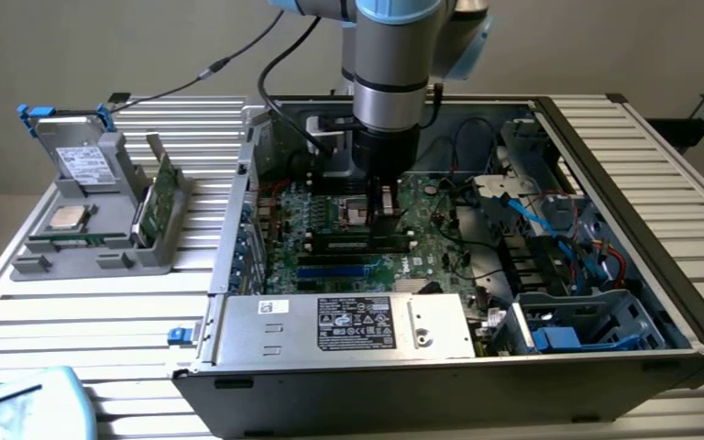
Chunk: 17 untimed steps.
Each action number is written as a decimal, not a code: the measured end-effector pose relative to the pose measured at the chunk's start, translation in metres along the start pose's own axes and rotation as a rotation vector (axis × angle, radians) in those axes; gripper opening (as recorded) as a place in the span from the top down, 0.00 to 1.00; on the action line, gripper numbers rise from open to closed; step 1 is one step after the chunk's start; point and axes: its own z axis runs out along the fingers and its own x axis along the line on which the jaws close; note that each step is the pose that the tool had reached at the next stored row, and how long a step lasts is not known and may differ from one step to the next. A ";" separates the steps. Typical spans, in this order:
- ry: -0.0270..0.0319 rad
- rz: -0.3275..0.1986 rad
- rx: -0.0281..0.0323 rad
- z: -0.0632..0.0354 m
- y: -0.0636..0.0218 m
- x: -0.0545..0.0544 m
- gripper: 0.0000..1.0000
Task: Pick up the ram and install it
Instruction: 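Insert the ram into the slot, then press down the ram until it locks into place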
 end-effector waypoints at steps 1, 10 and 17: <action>-0.0001 0.000 0.0000 -0.0020 0.0000 0.000 0.55; -0.0006 0.000 0.0009 -0.0132 0.0114 0.002 0.55; -0.0004 0.000 0.0009 -0.0133 0.0114 0.002 0.55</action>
